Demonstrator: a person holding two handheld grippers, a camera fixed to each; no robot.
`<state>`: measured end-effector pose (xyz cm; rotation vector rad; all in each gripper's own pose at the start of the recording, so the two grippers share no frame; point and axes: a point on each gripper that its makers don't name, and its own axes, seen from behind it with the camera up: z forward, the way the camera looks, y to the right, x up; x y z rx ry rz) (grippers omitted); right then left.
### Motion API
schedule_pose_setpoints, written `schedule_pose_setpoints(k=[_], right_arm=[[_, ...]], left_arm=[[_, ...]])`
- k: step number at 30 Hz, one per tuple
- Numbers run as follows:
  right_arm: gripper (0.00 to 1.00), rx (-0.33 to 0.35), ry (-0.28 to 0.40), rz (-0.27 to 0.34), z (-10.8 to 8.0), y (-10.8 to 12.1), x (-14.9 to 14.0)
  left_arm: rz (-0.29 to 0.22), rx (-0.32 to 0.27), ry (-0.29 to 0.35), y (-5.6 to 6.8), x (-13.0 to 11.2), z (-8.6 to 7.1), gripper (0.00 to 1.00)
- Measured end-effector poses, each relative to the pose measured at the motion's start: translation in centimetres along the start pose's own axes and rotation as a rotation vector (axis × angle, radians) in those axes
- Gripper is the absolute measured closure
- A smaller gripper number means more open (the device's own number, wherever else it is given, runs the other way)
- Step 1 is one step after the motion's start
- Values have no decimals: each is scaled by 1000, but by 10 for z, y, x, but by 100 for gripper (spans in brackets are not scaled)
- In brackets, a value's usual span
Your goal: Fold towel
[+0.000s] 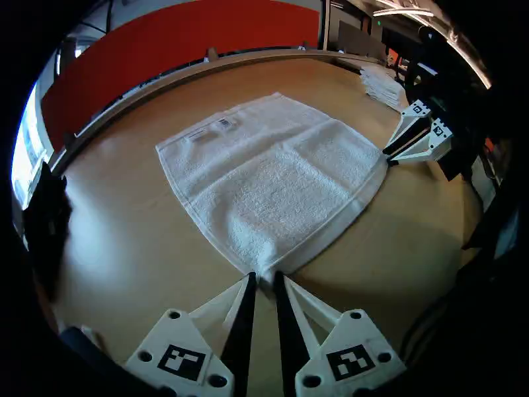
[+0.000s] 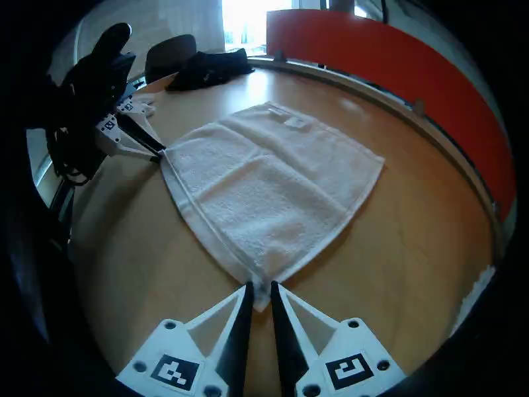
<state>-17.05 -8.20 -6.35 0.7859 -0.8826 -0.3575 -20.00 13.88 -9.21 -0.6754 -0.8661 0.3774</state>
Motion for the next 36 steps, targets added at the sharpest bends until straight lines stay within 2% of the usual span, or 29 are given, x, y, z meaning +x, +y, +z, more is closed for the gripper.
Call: schedule_pose_setpoints(k=[7, 11, 21, 28, 36], right_arm=[[88, 11, 2, 14, 0, -5, 4], [92, 13, 7, 6, -2, -8, 4], [92, 1, 24, 6, -10, -1, 10], [92, -20, 57, 13, -28, 3, 25], [92, -40, 100, 12, -57, 2, 50]], left_arm=[[-49, 4, -1, 0, 2, -2, 87], [-81, 2, 0, -1, 2, -3, 88], [-80, -3, 1, 4, 8, -7, 90], [-106, 1, 20, 6, 23, -21, 90], [-121, 11, 46, 6, 46, -47, 90]])
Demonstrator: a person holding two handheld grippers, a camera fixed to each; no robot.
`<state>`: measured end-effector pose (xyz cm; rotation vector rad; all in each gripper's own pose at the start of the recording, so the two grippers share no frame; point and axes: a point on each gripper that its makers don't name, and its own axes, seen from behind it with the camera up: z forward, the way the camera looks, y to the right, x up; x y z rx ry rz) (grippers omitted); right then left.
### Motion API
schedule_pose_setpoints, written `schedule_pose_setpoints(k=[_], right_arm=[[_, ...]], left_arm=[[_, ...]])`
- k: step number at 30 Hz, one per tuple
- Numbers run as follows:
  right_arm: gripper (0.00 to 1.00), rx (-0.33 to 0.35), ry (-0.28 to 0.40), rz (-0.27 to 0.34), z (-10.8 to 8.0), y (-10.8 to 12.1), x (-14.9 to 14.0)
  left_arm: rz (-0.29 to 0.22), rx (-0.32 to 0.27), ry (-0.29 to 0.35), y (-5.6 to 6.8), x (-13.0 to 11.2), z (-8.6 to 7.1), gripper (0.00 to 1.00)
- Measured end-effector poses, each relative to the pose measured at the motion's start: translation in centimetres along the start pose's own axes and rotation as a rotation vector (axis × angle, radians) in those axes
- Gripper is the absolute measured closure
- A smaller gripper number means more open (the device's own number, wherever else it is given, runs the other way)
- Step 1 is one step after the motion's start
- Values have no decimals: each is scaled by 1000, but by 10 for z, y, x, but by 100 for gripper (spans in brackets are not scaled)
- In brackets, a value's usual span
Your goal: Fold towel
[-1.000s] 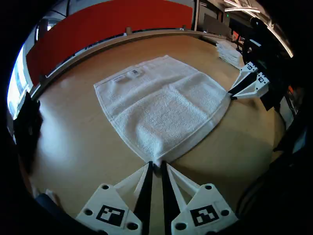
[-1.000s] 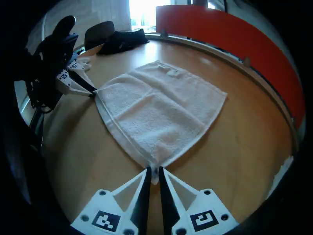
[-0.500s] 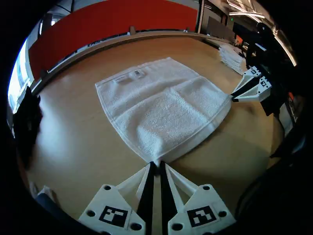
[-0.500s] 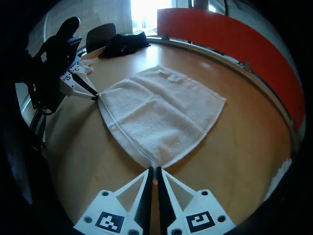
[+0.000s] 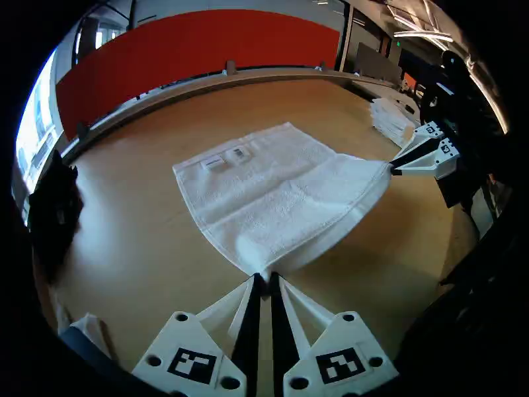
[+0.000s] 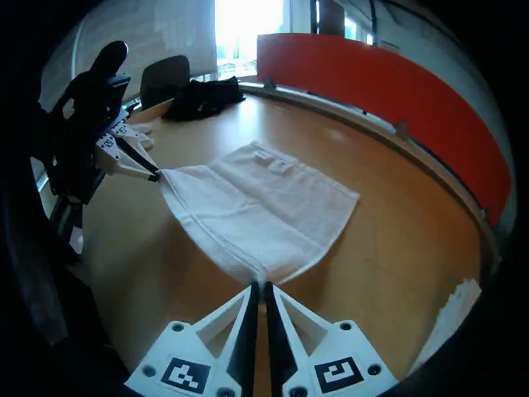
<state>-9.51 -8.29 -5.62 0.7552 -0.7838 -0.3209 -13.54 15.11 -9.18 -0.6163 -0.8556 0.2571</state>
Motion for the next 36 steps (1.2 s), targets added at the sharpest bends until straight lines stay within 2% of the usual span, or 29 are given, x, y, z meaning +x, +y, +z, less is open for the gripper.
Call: schedule_pose_setpoints(k=[14, 24, 36], right_arm=[[92, 0, 46, -38, -46, -7, 40], [92, 5, 56, -34, -69, -18, 52], [92, 7, 62, -35, -88, -22, 59]], left_arm=[[6, -3, 34, 4, 36, -44, 90], [4, -7, 51, 7, 52, -66, 90], [3, -29, 63, 15, 60, -83, 90]])
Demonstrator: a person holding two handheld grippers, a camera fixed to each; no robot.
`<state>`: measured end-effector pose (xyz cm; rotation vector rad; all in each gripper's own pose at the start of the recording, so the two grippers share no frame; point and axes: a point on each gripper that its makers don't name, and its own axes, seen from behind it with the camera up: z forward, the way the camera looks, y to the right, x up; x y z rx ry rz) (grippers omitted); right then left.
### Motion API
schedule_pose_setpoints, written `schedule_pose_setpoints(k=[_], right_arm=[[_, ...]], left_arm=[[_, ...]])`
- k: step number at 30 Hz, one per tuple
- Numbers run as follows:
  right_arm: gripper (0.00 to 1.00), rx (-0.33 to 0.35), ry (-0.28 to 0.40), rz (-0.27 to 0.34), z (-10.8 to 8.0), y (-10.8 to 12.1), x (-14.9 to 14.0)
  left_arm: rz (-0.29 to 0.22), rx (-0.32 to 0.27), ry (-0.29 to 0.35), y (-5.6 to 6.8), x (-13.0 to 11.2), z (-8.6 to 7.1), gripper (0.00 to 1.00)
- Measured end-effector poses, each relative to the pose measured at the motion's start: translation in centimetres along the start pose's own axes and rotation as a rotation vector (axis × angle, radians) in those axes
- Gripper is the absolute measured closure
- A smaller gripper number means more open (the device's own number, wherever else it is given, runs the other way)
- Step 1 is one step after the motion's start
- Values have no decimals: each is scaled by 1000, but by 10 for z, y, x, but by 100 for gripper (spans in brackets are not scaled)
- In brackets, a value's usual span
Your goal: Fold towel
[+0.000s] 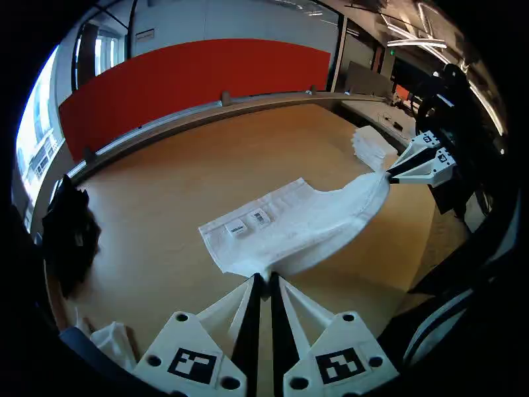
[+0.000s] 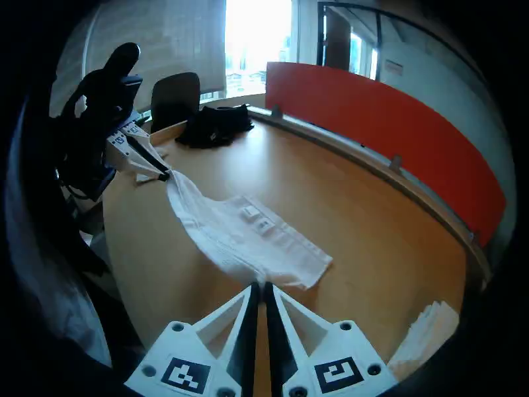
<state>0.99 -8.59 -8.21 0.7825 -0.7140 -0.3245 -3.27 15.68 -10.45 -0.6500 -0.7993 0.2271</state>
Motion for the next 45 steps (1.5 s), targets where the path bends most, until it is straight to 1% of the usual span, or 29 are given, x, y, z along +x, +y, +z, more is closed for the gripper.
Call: schedule_pose_setpoints(k=[6, 11, 20, 26, 29, 35, 39, 45], right_arm=[[92, 3, -2, -3, 1, -1, 0], [92, 6, -6, -8, 3, 0, 0], [92, 23, -27, 4, 17, 4, -4], [92, 17, -46, 18, 30, 15, -10], [92, 12, -60, 24, 38, 21, -15], [92, 13, -90, 64, 56, 32, -26], [92, 15, -97, 84, 63, 38, -30], [92, 15, -112, 83, 70, 45, -34]], left_arm=[[-12, -2, -3, 2, -3, 1, 90], [-12, -4, -6, 2, -5, 2, 90], [-30, 3, -19, -2, -8, 12, 90], [-51, 3, -27, -7, -8, 25, 90], [-65, 2, -33, -10, -10, 34, 90], [-89, 14, -56, -20, -15, 53, 90], [-95, 26, -69, -25, -18, 62, 90], [-93, 32, -79, -28, -20, 72, 90]])
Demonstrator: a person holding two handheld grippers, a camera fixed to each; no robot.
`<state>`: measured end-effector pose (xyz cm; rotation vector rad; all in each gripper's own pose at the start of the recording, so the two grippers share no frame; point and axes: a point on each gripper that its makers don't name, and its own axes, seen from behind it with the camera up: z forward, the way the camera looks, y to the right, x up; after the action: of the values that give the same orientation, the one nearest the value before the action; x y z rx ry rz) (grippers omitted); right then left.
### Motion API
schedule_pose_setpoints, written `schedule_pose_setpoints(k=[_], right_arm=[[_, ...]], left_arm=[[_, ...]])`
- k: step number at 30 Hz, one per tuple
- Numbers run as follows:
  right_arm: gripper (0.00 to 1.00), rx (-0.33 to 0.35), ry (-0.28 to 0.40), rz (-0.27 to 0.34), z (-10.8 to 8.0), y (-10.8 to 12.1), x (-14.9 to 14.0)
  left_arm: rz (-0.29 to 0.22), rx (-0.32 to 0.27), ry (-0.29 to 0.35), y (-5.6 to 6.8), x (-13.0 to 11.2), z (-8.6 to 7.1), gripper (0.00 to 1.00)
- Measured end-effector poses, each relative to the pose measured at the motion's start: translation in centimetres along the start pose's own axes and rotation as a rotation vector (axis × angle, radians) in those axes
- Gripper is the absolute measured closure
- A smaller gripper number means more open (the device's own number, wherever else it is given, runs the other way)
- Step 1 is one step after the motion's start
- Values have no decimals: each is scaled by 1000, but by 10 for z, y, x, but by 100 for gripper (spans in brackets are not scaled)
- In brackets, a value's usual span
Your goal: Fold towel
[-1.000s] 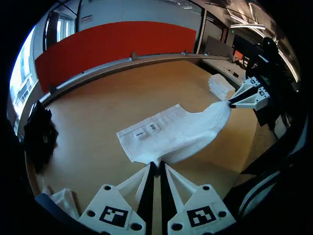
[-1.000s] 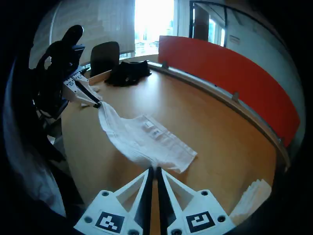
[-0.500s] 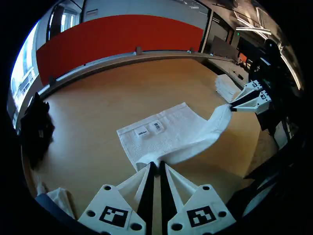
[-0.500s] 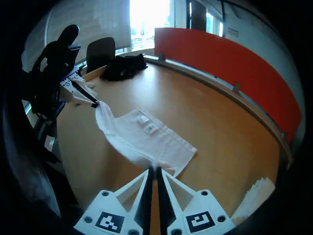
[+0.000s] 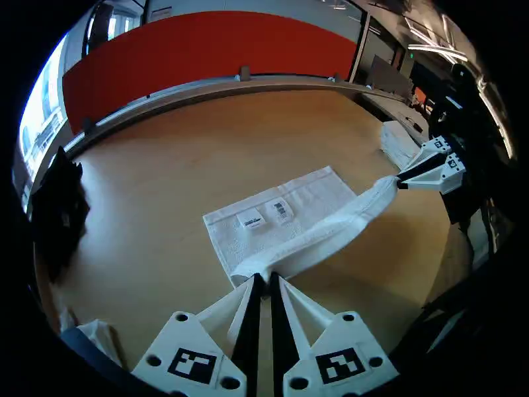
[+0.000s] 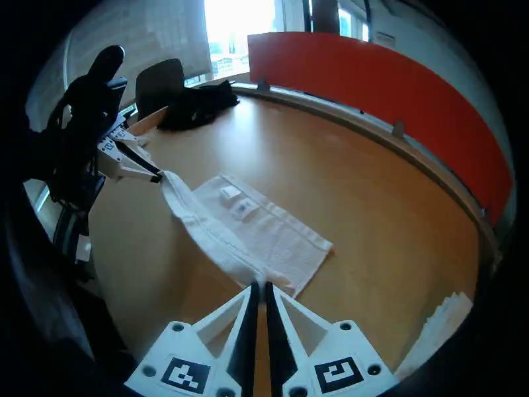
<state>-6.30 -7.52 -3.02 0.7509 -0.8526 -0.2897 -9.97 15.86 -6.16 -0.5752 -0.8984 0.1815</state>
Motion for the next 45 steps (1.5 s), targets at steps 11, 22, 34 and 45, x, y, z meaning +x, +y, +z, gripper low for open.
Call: schedule_pose_setpoints(k=[11, 22, 34, 45], right_arm=[[92, 0, -40, 22, 27, 16, -7], [92, -4, -70, 58, 55, 28, -12], [89, -41, -85, 60, 74, 40, -17], [48, -87, -90, 45, 85, 54, -14]], left_arm=[[6, 7, -17, -12, 1, 25, 90], [-7, 36, -35, -27, -1, 53, 90], [15, 75, -49, -38, -1, 72, 84], [28, 134, -46, -57, 7, 78, 61]])
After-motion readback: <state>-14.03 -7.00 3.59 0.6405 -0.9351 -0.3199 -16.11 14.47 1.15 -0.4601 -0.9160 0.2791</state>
